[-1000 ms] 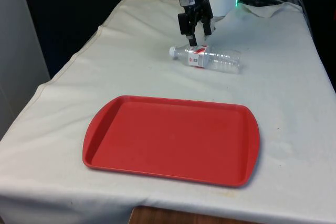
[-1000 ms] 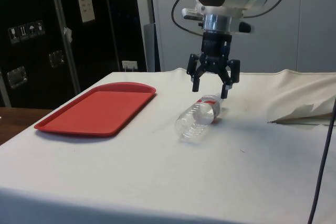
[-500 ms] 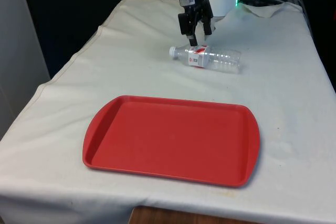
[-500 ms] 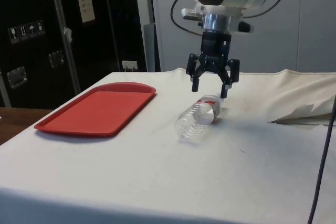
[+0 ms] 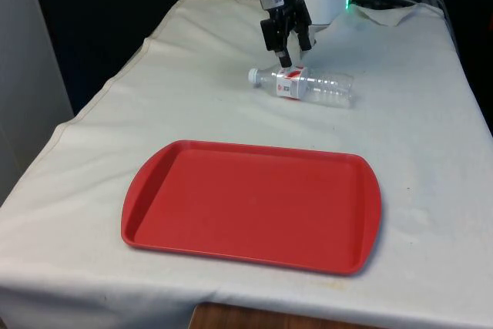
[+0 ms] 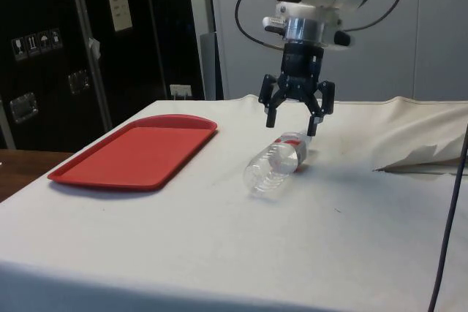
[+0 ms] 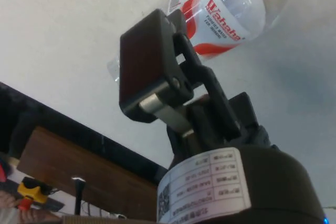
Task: Place the bottle upright on the tray.
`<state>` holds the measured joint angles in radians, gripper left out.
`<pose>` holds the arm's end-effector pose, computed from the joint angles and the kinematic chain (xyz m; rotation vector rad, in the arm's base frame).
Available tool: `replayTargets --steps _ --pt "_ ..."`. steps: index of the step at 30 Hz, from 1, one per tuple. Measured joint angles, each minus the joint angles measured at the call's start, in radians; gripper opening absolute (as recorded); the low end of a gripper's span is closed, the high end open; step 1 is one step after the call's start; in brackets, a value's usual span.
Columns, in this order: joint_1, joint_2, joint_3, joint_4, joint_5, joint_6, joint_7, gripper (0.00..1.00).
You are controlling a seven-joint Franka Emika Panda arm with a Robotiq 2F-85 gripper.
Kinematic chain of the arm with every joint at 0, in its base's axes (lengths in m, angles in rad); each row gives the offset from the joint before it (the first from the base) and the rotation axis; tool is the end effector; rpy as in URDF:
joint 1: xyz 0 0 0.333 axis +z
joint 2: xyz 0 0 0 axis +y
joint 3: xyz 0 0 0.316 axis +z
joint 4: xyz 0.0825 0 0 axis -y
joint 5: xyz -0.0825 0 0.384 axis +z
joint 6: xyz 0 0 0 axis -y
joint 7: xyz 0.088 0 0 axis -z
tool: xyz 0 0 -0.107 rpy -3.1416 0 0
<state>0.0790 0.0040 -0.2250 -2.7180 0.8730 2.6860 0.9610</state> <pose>0.3815 -0.0809 0.2169 -1.6293 2.2945 0.2449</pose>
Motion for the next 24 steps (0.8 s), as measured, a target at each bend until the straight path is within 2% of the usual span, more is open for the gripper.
replayTargets --steps 4,7,11,12,19,24 --pt "0.0 0.01 -0.008 0.006 0.017 -0.012 -0.032 1.0" --pt "0.0 0.027 -0.018 0.017 0.05 -0.032 -0.084 1.0" --pt "-0.001 0.044 -0.028 0.026 0.074 -0.044 -0.122 1.0" --pt "-0.001 0.058 -0.034 0.034 0.088 -0.053 -0.147 1.0" --pt "-0.002 0.115 -0.055 0.073 0.129 -0.084 -0.218 1.0" --pt "-0.005 0.143 -0.087 0.101 0.161 -0.136 -0.289 1.0"
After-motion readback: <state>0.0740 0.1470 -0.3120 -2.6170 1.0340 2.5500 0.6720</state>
